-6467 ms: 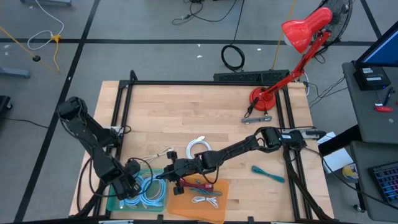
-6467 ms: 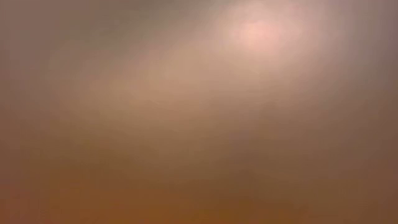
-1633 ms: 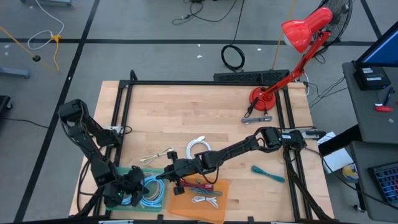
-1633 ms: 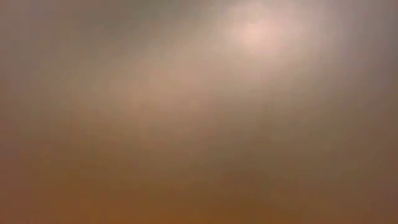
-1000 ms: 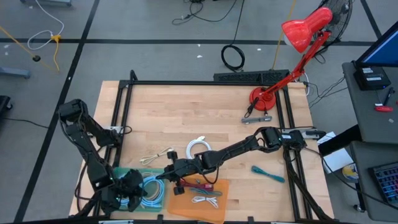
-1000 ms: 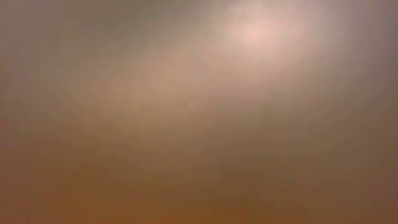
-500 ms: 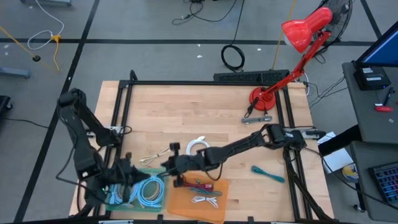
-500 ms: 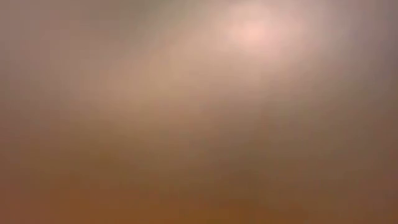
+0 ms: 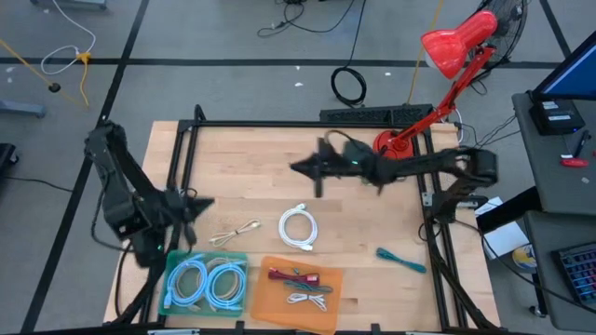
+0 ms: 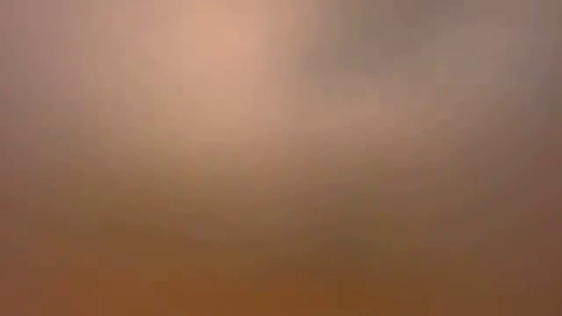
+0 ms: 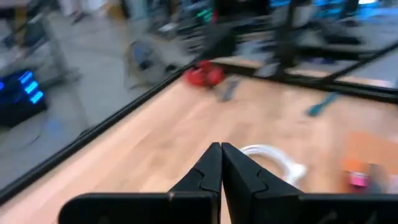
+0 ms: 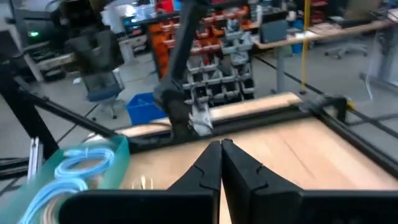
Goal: Pick & Place USB Port
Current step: Put the brown charger cable into the orange bin
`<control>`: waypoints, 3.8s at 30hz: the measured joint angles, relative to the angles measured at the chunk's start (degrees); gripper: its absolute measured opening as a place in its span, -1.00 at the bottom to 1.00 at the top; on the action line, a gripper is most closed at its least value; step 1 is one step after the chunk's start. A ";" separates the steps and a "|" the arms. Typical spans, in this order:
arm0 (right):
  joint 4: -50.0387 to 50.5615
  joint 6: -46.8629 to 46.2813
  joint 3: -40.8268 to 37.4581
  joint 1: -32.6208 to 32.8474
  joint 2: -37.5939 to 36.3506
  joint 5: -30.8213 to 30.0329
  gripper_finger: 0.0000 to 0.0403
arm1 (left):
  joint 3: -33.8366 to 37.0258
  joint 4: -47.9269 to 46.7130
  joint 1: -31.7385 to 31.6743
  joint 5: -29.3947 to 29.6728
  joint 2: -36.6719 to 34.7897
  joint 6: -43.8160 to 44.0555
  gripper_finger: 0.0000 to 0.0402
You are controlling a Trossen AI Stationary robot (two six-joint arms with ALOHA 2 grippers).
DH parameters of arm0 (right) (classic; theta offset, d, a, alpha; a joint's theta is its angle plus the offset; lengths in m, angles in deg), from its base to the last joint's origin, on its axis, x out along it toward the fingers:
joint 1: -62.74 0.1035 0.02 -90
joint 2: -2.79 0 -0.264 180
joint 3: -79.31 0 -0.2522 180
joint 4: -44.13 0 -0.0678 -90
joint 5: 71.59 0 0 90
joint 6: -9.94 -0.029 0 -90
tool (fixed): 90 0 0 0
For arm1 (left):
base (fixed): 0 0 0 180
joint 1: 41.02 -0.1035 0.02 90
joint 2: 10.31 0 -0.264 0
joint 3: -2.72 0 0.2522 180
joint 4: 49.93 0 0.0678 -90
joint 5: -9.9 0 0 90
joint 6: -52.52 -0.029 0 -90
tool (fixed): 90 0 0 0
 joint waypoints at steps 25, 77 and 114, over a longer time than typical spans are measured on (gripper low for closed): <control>14.81 10.20 -14.92 23.35 -20.06 -23.30 -1.00 | 5.36 21.06 -47.09 -49.23 5.24 -47.12 -0.95; 1.10 7.76 -24.45 21.09 -20.08 -24.45 -1.00 | 8.89 34.33 -48.46 -71.36 35.10 -44.85 -0.89; -20.68 7.87 -17.62 20.70 -6.13 -29.82 -0.08 | 9.04 62.93 -31.56 -27.48 -5.10 -63.03 -1.00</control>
